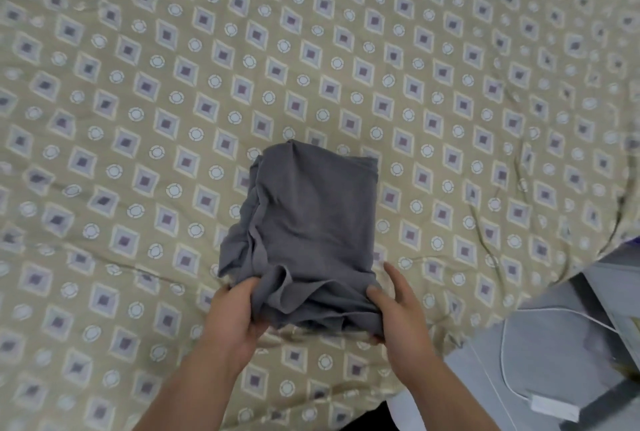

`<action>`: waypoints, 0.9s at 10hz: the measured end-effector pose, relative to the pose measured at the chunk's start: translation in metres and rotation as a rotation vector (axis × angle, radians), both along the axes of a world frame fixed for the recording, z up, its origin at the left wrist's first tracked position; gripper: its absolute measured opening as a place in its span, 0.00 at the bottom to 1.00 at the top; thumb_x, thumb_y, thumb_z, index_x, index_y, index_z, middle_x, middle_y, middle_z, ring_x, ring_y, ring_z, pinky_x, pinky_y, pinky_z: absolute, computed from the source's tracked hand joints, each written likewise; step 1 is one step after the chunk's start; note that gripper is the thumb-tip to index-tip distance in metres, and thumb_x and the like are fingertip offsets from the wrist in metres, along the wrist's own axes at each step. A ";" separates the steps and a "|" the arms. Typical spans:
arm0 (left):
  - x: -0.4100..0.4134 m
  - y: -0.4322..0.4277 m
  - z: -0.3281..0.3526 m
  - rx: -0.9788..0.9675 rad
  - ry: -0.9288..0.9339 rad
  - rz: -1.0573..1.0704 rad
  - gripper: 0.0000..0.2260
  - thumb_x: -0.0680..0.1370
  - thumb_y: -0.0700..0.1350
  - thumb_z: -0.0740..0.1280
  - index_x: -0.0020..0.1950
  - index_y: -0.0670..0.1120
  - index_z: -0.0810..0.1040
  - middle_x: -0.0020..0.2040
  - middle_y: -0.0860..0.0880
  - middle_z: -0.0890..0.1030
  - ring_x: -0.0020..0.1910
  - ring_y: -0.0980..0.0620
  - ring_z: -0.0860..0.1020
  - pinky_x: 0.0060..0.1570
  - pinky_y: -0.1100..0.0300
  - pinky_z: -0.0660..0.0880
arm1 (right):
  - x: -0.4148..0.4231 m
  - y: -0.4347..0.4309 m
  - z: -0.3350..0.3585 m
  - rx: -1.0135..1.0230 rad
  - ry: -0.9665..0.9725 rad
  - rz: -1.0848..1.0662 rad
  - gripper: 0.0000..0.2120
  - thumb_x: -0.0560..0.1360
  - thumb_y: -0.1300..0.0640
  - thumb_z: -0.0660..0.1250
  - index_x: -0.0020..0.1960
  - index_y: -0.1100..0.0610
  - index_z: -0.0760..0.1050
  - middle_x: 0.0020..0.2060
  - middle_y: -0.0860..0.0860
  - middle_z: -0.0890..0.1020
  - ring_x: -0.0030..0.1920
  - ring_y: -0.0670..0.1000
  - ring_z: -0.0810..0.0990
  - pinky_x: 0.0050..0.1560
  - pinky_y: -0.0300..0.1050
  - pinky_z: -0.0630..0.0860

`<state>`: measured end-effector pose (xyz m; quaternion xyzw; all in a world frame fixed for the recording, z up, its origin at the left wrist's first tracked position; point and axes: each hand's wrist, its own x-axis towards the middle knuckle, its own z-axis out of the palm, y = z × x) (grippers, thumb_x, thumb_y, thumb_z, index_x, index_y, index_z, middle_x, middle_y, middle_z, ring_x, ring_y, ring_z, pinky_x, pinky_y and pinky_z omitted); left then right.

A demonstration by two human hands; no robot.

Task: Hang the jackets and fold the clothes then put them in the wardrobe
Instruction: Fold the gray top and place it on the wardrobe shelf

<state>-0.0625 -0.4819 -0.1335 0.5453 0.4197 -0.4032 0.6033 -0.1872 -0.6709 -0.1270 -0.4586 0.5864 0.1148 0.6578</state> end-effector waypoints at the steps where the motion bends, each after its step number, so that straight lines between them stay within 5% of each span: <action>1: 0.032 -0.025 0.025 -0.158 0.052 0.285 0.11 0.80 0.37 0.63 0.39 0.44 0.78 0.31 0.46 0.75 0.25 0.54 0.75 0.23 0.64 0.75 | 0.024 -0.016 0.012 0.200 -0.165 -0.201 0.11 0.81 0.54 0.63 0.58 0.56 0.80 0.35 0.55 0.82 0.26 0.50 0.74 0.24 0.43 0.69; 2: 0.072 -0.052 0.041 -0.303 0.018 0.535 0.05 0.80 0.41 0.65 0.46 0.40 0.78 0.38 0.42 0.83 0.37 0.46 0.85 0.36 0.52 0.83 | 0.060 -0.038 0.016 0.388 -0.349 -0.405 0.16 0.78 0.47 0.62 0.54 0.59 0.77 0.39 0.56 0.83 0.33 0.52 0.78 0.30 0.42 0.75; 3: 0.100 -0.082 0.041 -0.329 -0.190 0.454 0.18 0.76 0.45 0.68 0.64 0.42 0.72 0.59 0.36 0.77 0.56 0.41 0.81 0.52 0.49 0.80 | 0.098 -0.059 0.003 0.330 -0.386 -0.419 0.18 0.81 0.51 0.62 0.68 0.56 0.71 0.58 0.55 0.81 0.49 0.54 0.82 0.44 0.47 0.80; 4: 0.100 -0.094 0.022 0.119 -0.974 -0.508 0.19 0.74 0.46 0.68 0.64 0.54 0.74 0.63 0.50 0.77 0.61 0.55 0.76 0.61 0.55 0.73 | 0.129 -0.068 -0.013 -0.242 -0.245 0.025 0.19 0.78 0.59 0.66 0.68 0.50 0.69 0.51 0.50 0.79 0.49 0.50 0.80 0.46 0.47 0.78; 5: 0.106 -0.084 -0.021 0.528 -1.483 -1.435 0.26 0.78 0.53 0.66 0.75 0.48 0.69 0.77 0.45 0.66 0.77 0.47 0.62 0.76 0.49 0.56 | 0.136 -0.068 -0.032 -0.777 -0.190 0.693 0.21 0.75 0.56 0.69 0.67 0.55 0.74 0.57 0.52 0.76 0.59 0.54 0.74 0.61 0.48 0.71; 6: 0.121 -0.073 -0.038 0.702 -1.374 -1.673 0.35 0.76 0.60 0.66 0.79 0.49 0.62 0.80 0.43 0.57 0.79 0.42 0.54 0.77 0.46 0.46 | 0.128 -0.069 -0.048 -0.944 -0.093 0.865 0.22 0.77 0.58 0.66 0.70 0.57 0.71 0.65 0.58 0.71 0.63 0.62 0.69 0.67 0.52 0.64; 7: 0.135 -0.070 -0.032 0.580 -1.414 -1.552 0.27 0.75 0.47 0.67 0.74 0.42 0.71 0.76 0.39 0.67 0.74 0.37 0.65 0.73 0.43 0.59 | 0.123 -0.079 -0.054 -0.923 -0.081 0.777 0.20 0.78 0.64 0.60 0.69 0.59 0.72 0.65 0.59 0.70 0.63 0.62 0.70 0.67 0.53 0.67; 8: 0.151 -0.068 -0.019 0.458 -1.238 -1.383 0.22 0.73 0.41 0.64 0.67 0.43 0.78 0.69 0.44 0.76 0.68 0.43 0.73 0.67 0.54 0.66 | 0.122 -0.090 -0.056 -0.875 -0.112 0.770 0.16 0.79 0.64 0.61 0.66 0.58 0.74 0.64 0.57 0.69 0.61 0.58 0.72 0.63 0.49 0.70; 9: 0.169 -0.078 -0.006 0.425 -1.108 -1.122 0.13 0.71 0.45 0.62 0.50 0.51 0.83 0.48 0.54 0.83 0.48 0.52 0.79 0.47 0.60 0.73 | 0.128 -0.095 -0.055 -0.917 -0.209 0.720 0.10 0.81 0.63 0.60 0.59 0.58 0.77 0.59 0.52 0.73 0.55 0.52 0.73 0.57 0.42 0.69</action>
